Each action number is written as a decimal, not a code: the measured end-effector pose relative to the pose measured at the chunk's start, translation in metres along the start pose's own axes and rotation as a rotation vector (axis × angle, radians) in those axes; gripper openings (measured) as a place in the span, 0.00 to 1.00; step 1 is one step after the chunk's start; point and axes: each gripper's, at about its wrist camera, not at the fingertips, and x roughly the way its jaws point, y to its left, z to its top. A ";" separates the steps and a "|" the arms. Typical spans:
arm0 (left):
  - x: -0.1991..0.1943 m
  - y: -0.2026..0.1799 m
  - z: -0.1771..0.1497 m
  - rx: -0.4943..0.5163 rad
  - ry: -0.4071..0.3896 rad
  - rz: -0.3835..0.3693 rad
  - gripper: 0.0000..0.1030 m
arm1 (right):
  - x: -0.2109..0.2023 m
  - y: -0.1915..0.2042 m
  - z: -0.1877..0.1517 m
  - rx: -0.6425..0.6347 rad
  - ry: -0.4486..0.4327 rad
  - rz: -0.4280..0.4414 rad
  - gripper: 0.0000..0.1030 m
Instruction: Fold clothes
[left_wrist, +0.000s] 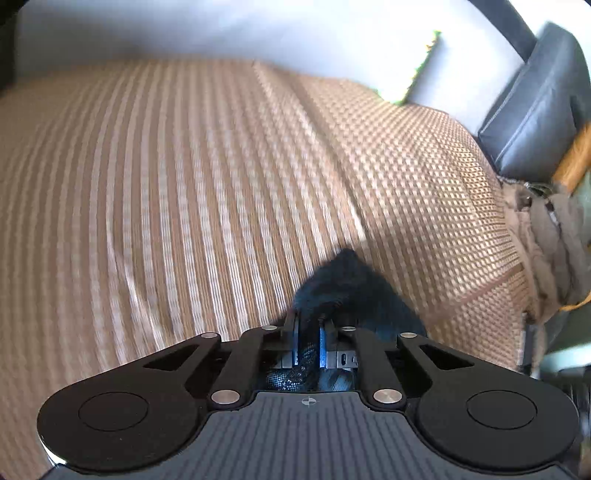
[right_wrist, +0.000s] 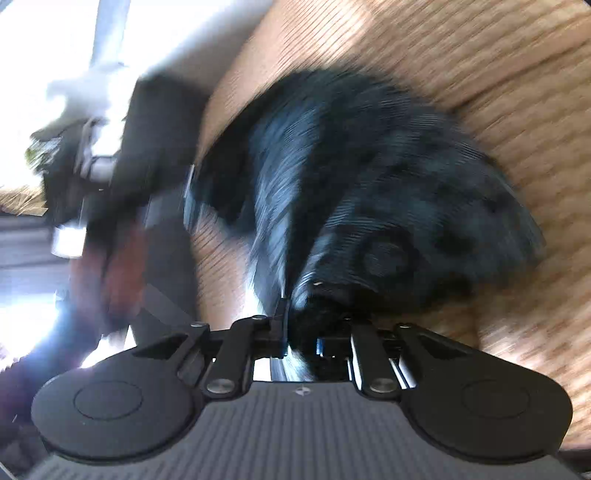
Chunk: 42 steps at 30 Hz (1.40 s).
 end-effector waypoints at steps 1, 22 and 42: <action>0.001 -0.001 0.008 0.027 0.005 0.027 0.21 | 0.010 0.009 -0.006 -0.020 0.031 0.019 0.18; -0.058 -0.005 -0.184 -0.407 0.010 0.079 0.50 | -0.050 0.085 0.112 -0.642 0.086 -0.134 0.55; -0.051 -0.048 -0.244 -0.775 -0.181 0.263 0.55 | 0.132 0.158 0.146 -1.351 0.622 -0.173 0.56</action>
